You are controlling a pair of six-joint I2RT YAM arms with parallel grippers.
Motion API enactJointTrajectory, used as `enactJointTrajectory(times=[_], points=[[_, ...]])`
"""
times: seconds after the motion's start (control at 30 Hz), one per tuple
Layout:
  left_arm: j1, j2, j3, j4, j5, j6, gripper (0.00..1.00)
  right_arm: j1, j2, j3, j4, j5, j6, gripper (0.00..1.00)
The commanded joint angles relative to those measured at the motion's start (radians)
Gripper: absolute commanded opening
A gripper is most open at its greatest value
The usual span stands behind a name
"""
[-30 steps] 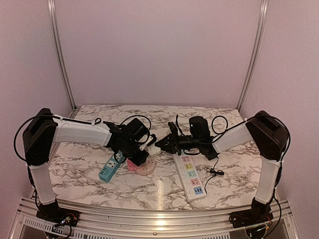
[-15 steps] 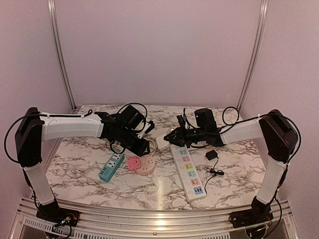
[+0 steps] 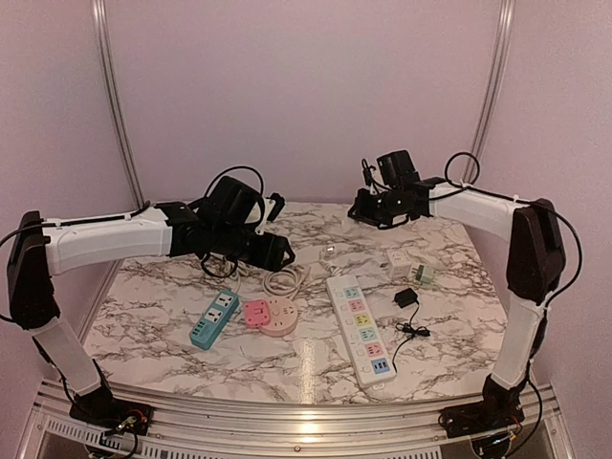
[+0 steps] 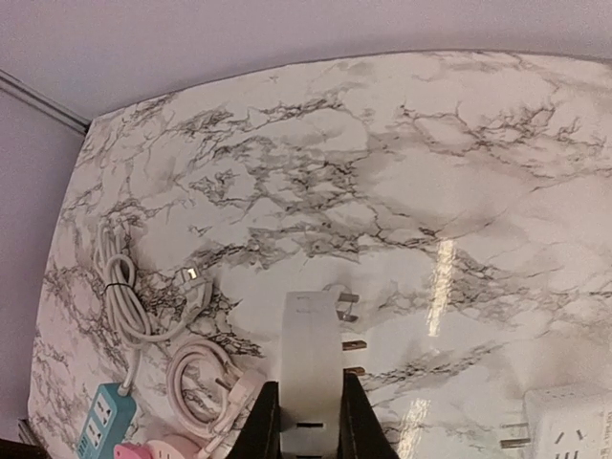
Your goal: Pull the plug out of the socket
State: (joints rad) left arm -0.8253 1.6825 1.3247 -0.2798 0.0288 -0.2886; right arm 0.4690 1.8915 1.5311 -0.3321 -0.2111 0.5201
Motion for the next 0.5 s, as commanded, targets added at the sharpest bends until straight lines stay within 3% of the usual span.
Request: enactJointTrajectory(times=[0.0, 0.1, 0.27, 0.37, 0.47], points=[[0.002, -0.042, -0.011, 0.025, -0.012, -0.016, 0.7, 0.003, 0.109, 0.181, -0.265, 0.377, -0.155, 0.0], [0.002, -0.045, 0.009, 0.004, -0.018, -0.008, 0.8, 0.003, 0.199, 0.315, -0.354, 0.509, -0.2, 0.0], [0.002, -0.067, 0.013, -0.001, -0.046, -0.011, 0.83, 0.0, 0.33, 0.494, -0.447, 0.641, -0.251, 0.0], [0.002, -0.074, 0.014, -0.004, -0.062, -0.016, 0.98, -0.002, 0.391, 0.577, -0.496, 0.695, -0.278, 0.02], [0.002, -0.078, 0.015, -0.005, -0.064, -0.019, 0.99, -0.003, 0.424, 0.615, -0.498, 0.707, -0.299, 0.04]])
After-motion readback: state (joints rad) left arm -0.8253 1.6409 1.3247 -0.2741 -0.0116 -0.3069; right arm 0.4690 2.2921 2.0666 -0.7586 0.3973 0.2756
